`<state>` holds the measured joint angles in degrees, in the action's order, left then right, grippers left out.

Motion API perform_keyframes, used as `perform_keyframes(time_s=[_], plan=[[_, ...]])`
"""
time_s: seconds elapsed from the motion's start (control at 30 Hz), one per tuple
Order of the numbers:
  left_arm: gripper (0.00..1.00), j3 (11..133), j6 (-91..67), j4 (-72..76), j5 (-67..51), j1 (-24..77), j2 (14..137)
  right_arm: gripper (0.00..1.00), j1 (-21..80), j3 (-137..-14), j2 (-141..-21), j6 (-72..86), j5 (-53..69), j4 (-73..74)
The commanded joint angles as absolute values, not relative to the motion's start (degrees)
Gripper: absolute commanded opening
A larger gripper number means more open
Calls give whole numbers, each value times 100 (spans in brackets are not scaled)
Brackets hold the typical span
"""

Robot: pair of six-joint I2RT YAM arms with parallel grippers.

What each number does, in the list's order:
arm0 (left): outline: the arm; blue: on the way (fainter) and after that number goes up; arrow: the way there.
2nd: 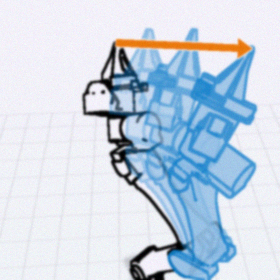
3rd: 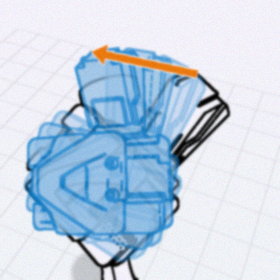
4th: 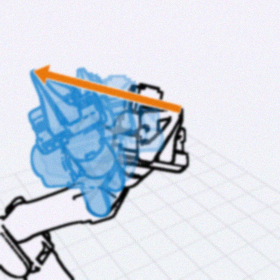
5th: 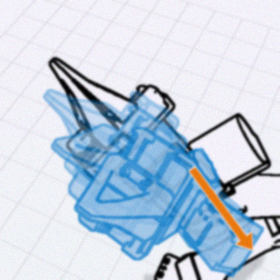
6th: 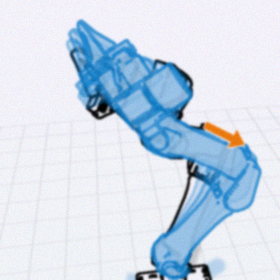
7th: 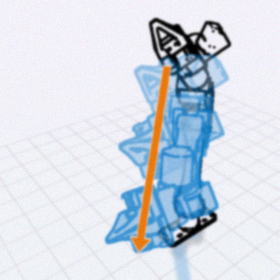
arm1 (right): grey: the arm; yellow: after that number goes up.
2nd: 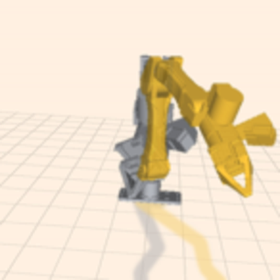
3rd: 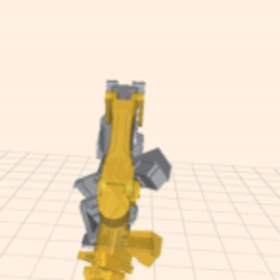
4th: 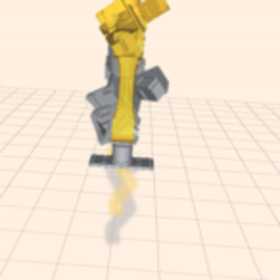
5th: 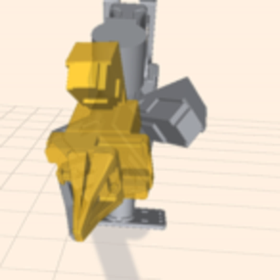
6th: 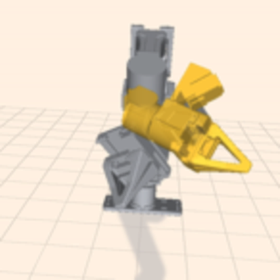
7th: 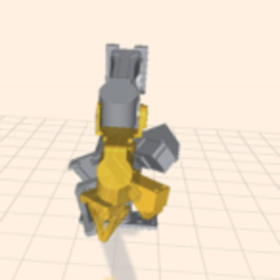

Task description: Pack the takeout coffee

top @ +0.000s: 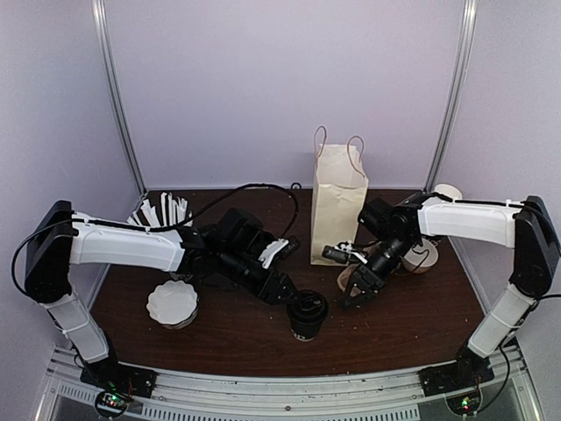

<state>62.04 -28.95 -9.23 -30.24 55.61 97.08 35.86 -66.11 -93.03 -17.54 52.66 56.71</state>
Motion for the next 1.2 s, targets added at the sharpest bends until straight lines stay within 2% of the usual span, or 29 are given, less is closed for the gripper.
perform_keyframes(time_s=[0.0,0.3,0.5,1.0,1.17], plan=[[56,6485,-2961,-797,-2996,5591,9835,64,3781,-6628,-9463,-1659,5698,5457],[48,6376,-2980,-941,-2786,5596,9978,58,3950,-6998,-10155,-1807,5809,5756],[44,6313,-3006,-1000,-2803,5598,10037,59,3998,-7152,-10302,-1746,6132,5772],[42,6211,-2997,-977,-2834,5598,10106,49,3998,-7126,-10843,-1237,5265,5404],[41,6145,-2981,-986,-2759,5596,10202,35,3990,-7186,-11324,-971,4197,5507]])
